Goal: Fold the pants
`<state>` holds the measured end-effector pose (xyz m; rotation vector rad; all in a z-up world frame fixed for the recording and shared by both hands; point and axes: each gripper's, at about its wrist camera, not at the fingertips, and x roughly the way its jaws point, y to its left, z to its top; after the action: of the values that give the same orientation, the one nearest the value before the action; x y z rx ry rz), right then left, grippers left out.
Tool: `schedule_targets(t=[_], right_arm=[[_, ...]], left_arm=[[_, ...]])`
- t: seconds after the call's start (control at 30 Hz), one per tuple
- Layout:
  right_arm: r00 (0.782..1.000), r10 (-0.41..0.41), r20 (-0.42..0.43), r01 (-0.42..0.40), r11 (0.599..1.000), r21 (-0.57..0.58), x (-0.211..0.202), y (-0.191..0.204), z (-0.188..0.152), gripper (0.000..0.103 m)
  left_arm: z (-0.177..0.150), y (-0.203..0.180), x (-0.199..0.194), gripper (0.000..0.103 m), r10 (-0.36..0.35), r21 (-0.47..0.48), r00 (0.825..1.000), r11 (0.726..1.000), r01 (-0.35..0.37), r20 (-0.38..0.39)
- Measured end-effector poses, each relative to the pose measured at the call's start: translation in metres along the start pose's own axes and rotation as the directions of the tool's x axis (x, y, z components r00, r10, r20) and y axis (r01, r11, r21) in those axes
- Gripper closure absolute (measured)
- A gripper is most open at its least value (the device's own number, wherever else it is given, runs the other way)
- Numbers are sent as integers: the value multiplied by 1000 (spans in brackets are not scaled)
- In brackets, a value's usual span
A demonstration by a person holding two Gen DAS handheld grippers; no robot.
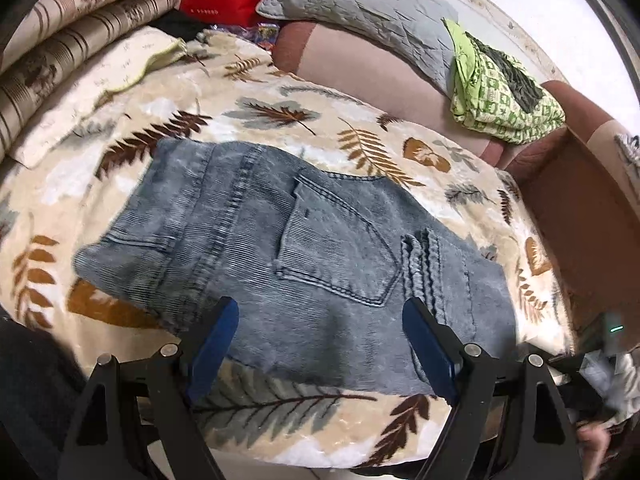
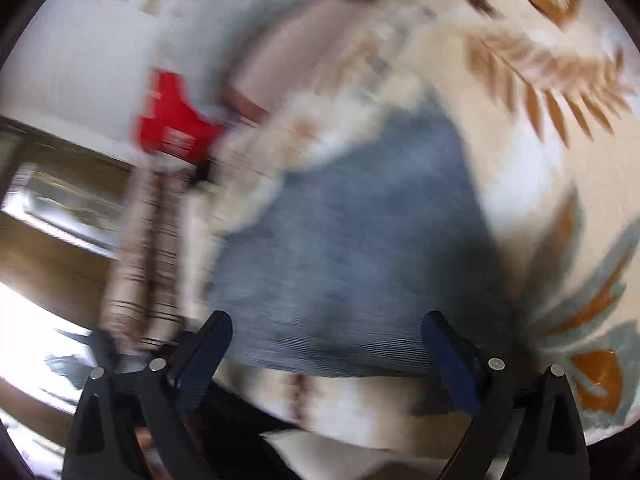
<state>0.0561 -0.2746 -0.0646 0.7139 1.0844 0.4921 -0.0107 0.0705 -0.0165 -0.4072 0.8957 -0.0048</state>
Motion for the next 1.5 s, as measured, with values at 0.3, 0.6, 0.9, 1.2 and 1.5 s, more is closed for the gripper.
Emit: schedule_targets(t=[0.3, 0.6, 0.9, 1.2, 1.5], right_arm=[[997, -15, 77, 15, 1000, -5, -32, 42, -5, 8], [996, 75, 48, -71, 994, -83, -21, 58, 15, 8], [993, 104, -48, -104, 995, 8, 19, 16, 30, 8], [991, 127, -39, -125, 991, 36, 16, 9, 39, 6], [960, 167, -225, -190, 978, -86, 71, 89, 23, 6]], left_arm=[[2, 6, -19, 19, -72, -9, 996, 997, 73, 46], [-1, 14, -18, 19, 52, -32, 998, 998, -51, 35], [-3, 21, -36, 19, 190, -59, 980, 981, -187, 51], [-17, 66, -17, 19, 238, -192, 970, 951, -243, -48], [-7, 116, -7, 19, 128, -376, 991, 917, -133, -37]])
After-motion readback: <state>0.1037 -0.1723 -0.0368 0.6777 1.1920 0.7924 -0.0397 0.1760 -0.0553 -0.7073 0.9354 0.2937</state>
